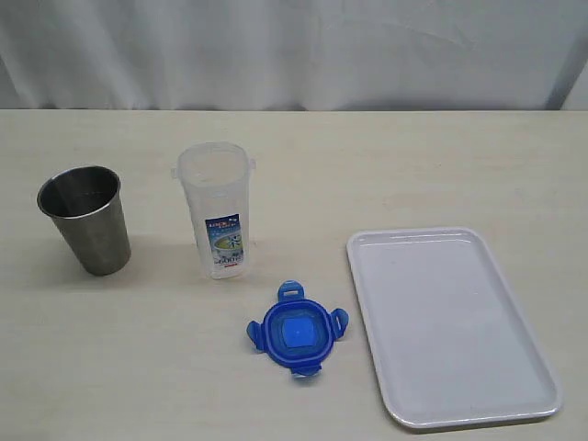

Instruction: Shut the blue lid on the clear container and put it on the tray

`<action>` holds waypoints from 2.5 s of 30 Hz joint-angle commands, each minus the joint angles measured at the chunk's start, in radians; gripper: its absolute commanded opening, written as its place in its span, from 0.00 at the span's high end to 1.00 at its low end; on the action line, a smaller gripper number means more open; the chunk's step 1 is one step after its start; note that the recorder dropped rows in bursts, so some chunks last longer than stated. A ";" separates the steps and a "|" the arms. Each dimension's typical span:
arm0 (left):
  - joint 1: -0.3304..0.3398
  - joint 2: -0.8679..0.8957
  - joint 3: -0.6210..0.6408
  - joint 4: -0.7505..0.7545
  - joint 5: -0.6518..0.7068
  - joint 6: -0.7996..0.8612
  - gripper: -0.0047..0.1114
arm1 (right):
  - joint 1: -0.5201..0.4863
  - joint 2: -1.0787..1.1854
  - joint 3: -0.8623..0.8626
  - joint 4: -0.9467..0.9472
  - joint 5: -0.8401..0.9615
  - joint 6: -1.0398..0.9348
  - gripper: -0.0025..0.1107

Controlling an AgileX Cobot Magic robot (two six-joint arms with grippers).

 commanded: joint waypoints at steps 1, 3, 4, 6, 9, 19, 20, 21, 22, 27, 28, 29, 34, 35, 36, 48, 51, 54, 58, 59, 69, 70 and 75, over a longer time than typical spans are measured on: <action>0.001 0.000 0.001 -0.004 -0.013 0.002 0.96 | -0.002 -0.002 0.001 -0.008 0.001 -0.003 0.94; 0.001 0.000 0.001 0.004 -0.013 0.002 0.96 | -0.002 -0.002 0.001 -0.008 0.001 -0.003 0.94; 0.001 0.000 0.001 0.018 -0.013 0.002 0.96 | -0.002 -0.002 0.001 -0.008 0.001 -0.003 0.94; 0.001 0.000 0.001 0.023 -0.013 0.002 0.96 | -0.002 -0.002 0.001 -0.008 0.001 -0.003 0.94; 0.001 0.000 0.001 0.094 -0.035 0.028 0.96 | -0.002 -0.002 0.001 -0.008 0.001 -0.003 0.94; 0.001 0.000 0.001 0.020 -0.497 0.020 0.96 | -0.002 -0.002 0.001 -0.008 -0.080 -0.003 0.94; 0.001 0.000 0.001 0.020 -0.539 0.020 0.96 | -0.002 -0.002 0.001 -0.008 -0.095 -0.003 0.94; 0.001 0.000 0.001 0.020 -0.597 0.013 0.96 | -0.002 -0.002 0.001 -0.008 -0.113 -0.003 0.94; 0.001 0.000 0.001 0.020 -0.642 -0.031 0.96 | -0.002 -0.002 0.001 -0.008 -0.124 -0.003 0.94; 0.001 0.000 0.001 0.020 -0.672 -0.297 0.96 | -0.002 -0.002 0.001 -0.008 -0.162 -0.003 0.94; 0.001 0.000 0.001 0.020 -0.670 -0.302 0.96 | -0.002 -0.002 0.001 -0.008 -0.162 -0.003 0.94; 0.001 0.000 0.001 0.020 -0.666 -0.320 0.96 | -0.002 -0.002 0.001 -0.008 -0.161 -0.003 0.94; 0.001 0.000 0.001 0.022 -0.659 -0.346 0.96 | -0.002 -0.002 0.001 -0.008 -0.161 -0.003 0.94; 0.001 0.000 0.001 0.022 -0.672 -0.348 0.96 | -0.002 -0.002 0.001 -0.008 -0.161 -0.003 0.94; 0.001 0.000 0.001 0.022 -0.683 -0.348 0.95 | -0.002 -0.002 0.001 -0.008 -0.161 -0.003 0.94; 0.001 0.350 -0.003 0.022 -0.888 -0.245 0.12 | -0.002 -0.002 0.001 -0.008 -0.161 -0.003 0.94; 0.001 0.512 -0.003 0.022 -0.952 -0.226 0.12 | -0.002 -0.002 0.001 -0.008 -0.161 -0.003 0.94; 0.001 0.690 -0.003 0.022 -1.057 -0.210 0.12 | -0.002 -0.002 0.001 -0.008 -0.161 -0.003 0.94; 0.001 0.927 -0.003 0.027 -1.198 -0.210 0.12 | -0.002 -0.002 0.001 -0.008 -0.161 -0.003 0.94; 0.001 0.989 -0.003 0.030 -1.235 -0.210 0.12 | -0.002 -0.002 0.001 -0.008 -0.161 -0.003 0.94; 0.001 1.471 -0.078 0.180 -1.414 -0.183 0.12 | -0.002 -0.002 0.001 -0.008 -0.161 -0.003 0.94; 0.001 1.499 -0.095 0.184 -1.414 -0.183 0.12 | -0.002 -0.002 0.001 -0.008 -0.161 -0.003 0.94; 0.001 1.607 -0.141 0.189 -1.414 -0.174 0.12 | -0.002 -0.002 0.001 -0.008 -0.161 -0.003 0.94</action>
